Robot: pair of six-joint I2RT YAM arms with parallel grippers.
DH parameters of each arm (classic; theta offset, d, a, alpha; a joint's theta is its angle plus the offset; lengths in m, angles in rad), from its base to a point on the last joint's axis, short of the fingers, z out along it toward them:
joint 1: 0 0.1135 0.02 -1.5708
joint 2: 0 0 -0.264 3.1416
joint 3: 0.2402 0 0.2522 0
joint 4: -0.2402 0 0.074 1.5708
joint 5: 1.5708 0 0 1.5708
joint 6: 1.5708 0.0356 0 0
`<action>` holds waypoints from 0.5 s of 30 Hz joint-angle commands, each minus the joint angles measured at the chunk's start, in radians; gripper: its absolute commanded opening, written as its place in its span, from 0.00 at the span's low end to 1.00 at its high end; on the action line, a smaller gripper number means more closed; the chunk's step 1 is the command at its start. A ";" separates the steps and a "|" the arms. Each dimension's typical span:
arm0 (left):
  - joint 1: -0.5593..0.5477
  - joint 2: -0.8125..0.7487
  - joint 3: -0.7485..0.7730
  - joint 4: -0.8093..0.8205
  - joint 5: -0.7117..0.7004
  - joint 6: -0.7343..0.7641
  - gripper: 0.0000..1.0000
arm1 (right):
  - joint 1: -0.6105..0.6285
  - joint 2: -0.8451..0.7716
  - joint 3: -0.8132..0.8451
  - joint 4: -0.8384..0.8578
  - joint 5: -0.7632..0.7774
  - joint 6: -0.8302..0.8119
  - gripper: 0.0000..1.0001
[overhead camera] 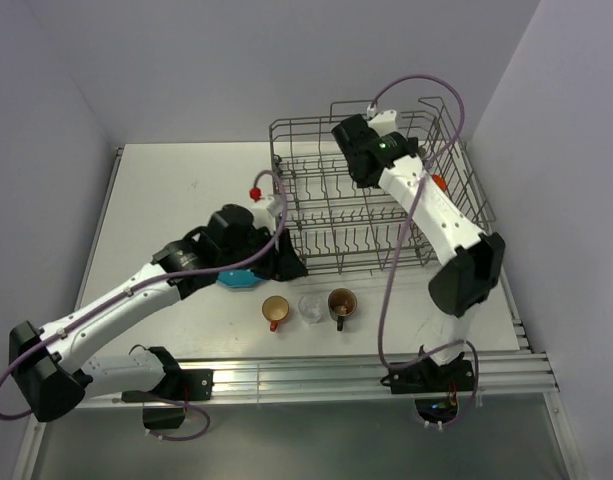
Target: Load the mixed dishes into the dish rack
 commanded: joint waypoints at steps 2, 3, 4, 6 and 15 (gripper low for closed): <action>-0.169 0.062 0.015 -0.028 -0.187 -0.105 0.55 | 0.090 -0.289 -0.195 0.004 -0.172 0.167 1.00; -0.210 0.074 0.011 -0.027 -0.204 -0.122 0.54 | 0.113 -0.337 -0.238 0.018 -0.195 0.182 1.00; -0.233 0.097 0.005 -0.024 -0.219 -0.136 0.53 | 0.126 -0.391 -0.325 0.034 -0.217 0.209 1.00; -0.290 0.134 0.003 -0.016 -0.261 -0.177 0.51 | 0.153 -0.530 -0.438 0.068 -0.266 0.243 1.00; -0.428 0.305 0.066 -0.007 -0.363 -0.279 0.45 | 0.172 -0.914 -0.687 0.086 -0.364 0.313 0.99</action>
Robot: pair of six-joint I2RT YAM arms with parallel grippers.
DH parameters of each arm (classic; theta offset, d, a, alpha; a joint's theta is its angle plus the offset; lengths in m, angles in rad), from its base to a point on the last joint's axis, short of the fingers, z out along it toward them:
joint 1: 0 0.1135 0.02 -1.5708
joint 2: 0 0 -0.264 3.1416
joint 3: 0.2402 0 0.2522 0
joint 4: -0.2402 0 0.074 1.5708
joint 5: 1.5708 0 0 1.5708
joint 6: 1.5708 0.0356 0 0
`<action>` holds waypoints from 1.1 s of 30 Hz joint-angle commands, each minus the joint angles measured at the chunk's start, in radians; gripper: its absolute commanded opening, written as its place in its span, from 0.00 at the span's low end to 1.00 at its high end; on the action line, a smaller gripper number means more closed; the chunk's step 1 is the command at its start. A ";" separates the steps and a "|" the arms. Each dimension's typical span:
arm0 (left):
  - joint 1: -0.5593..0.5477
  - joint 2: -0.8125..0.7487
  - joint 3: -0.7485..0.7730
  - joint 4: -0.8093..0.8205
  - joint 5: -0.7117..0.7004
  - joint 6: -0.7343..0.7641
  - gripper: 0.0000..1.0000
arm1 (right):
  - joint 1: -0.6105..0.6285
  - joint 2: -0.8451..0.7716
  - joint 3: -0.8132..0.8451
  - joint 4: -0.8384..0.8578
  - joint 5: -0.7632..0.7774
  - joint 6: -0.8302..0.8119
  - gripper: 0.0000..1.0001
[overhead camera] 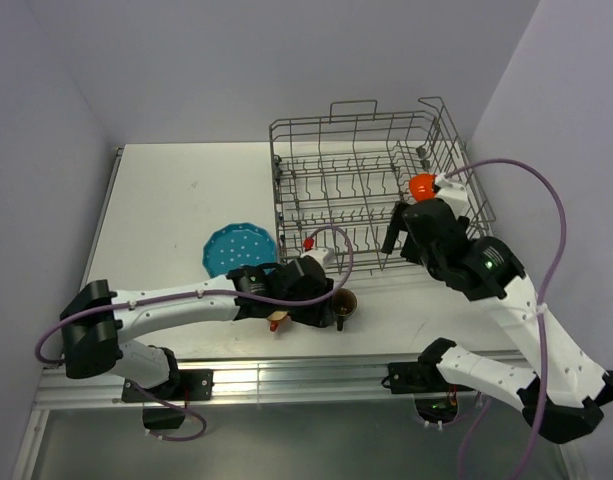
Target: Load the mixed dishes into the dish rack
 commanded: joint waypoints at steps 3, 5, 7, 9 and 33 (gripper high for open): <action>-0.028 0.037 0.034 0.016 -0.106 -0.083 0.45 | 0.007 -0.090 -0.060 0.014 -0.052 0.033 0.99; -0.028 0.048 0.034 0.013 -0.119 -0.088 0.45 | 0.007 -0.124 -0.083 0.014 -0.061 0.028 0.99; -0.028 0.062 0.043 -0.017 -0.139 -0.091 0.45 | 0.007 -0.144 -0.104 0.021 -0.066 0.016 0.99; -0.028 0.069 0.066 -0.056 -0.151 -0.093 0.45 | 0.007 -0.165 -0.116 0.023 -0.072 0.010 0.99; 0.087 -0.015 0.019 -0.185 -0.272 -0.076 0.49 | 0.007 -0.217 -0.158 0.020 -0.089 -0.001 1.00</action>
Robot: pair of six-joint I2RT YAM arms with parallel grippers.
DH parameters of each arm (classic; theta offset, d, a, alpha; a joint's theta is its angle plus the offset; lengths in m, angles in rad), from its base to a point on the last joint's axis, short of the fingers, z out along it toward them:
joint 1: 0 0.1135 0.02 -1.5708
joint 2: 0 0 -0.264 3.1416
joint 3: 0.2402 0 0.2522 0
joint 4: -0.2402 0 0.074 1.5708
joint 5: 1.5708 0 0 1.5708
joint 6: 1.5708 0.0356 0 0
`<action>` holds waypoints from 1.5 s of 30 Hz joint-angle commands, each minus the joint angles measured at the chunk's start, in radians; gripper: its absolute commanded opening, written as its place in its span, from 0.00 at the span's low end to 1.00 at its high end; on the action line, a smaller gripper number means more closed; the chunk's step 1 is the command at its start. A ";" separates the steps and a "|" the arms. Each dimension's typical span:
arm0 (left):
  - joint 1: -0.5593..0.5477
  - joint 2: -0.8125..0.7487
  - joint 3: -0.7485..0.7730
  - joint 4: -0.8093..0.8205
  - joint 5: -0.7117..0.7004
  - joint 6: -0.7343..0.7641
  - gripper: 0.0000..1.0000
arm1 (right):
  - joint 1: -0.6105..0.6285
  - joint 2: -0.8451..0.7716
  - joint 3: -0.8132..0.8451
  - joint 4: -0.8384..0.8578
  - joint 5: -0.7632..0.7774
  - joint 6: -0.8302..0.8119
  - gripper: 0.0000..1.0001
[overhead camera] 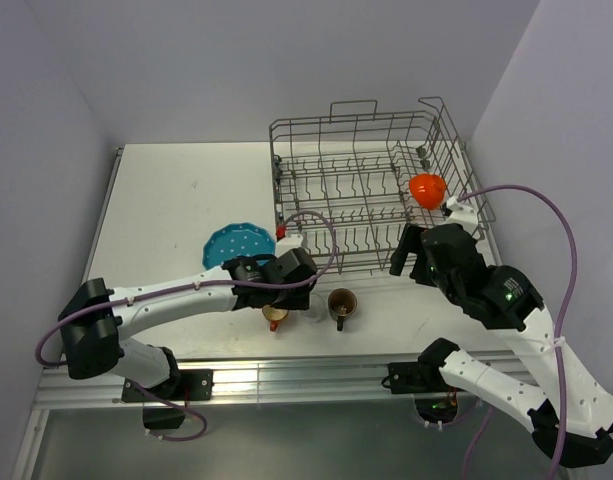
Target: Load the mixed dishes into the dish rack
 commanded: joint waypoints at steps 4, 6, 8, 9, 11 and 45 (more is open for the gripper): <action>0.056 -0.027 -0.009 0.018 -0.002 0.045 0.48 | 0.007 -0.017 0.006 0.012 0.011 0.005 1.00; 0.065 -0.009 -0.008 0.030 0.014 0.055 0.47 | 0.007 -0.020 0.009 0.007 0.014 0.005 1.00; 0.069 0.005 -0.005 0.050 0.024 0.064 0.46 | 0.007 -0.026 0.013 0.001 0.017 0.003 1.00; 0.072 0.022 -0.003 0.055 0.028 0.068 0.45 | 0.007 -0.026 0.016 0.001 0.017 0.003 1.00; 0.073 0.037 -0.002 0.069 0.034 0.074 0.44 | 0.007 -0.031 0.018 -0.005 0.022 0.005 1.00; 0.075 0.105 -0.074 0.176 0.114 0.074 0.31 | 0.007 -0.025 -0.014 0.019 0.027 -0.006 1.00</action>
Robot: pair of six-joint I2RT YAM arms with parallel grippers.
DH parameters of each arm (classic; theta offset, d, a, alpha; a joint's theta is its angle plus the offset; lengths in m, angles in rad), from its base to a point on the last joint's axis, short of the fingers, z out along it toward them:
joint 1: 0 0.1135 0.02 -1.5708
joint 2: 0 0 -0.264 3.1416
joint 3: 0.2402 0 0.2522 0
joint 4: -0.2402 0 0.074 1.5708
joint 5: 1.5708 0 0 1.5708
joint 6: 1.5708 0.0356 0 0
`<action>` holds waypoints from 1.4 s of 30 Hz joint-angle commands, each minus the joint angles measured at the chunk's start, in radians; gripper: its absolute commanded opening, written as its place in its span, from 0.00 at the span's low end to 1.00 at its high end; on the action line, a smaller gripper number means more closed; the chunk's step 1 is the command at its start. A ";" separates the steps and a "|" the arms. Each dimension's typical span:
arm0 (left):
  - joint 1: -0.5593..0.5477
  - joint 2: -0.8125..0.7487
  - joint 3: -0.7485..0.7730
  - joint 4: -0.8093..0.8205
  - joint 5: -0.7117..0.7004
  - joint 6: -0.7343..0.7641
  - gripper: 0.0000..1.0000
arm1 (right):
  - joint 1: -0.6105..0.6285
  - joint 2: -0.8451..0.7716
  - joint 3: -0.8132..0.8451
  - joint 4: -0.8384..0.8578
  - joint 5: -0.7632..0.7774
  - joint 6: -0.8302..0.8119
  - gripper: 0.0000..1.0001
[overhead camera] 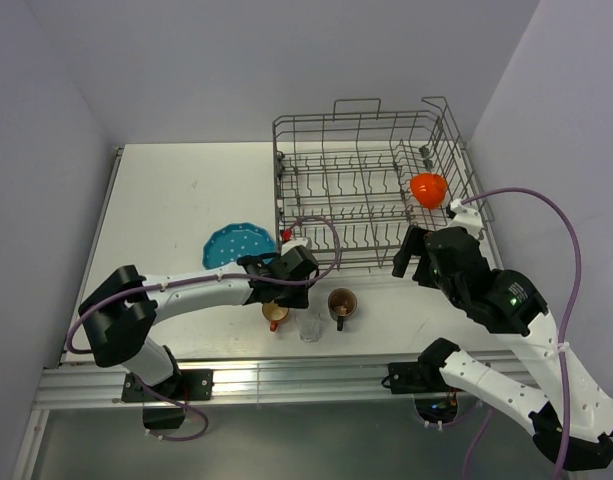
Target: Load the mixed dishes into the dish rack
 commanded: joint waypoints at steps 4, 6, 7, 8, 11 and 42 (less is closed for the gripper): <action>-0.032 -0.028 0.002 -0.019 -0.018 -0.023 0.33 | 0.006 0.000 -0.012 0.027 0.017 -0.005 1.00; -0.044 -0.029 0.011 -0.022 -0.029 -0.029 0.34 | 0.006 -0.002 -0.014 0.027 0.015 -0.007 1.00; -0.047 -0.029 0.015 -0.027 -0.033 -0.034 0.34 | 0.006 -0.002 -0.015 0.027 0.015 -0.005 1.00; -0.057 -0.029 0.026 -0.028 -0.038 -0.032 0.34 | 0.006 -0.005 -0.015 0.025 0.017 -0.007 1.00; -0.064 -0.015 0.048 -0.040 -0.041 -0.034 0.34 | 0.006 -0.003 -0.014 0.019 0.020 -0.007 1.00; -0.173 -0.063 0.046 -0.105 -0.108 -0.103 0.34 | 0.006 -0.019 -0.021 0.013 0.029 -0.008 1.00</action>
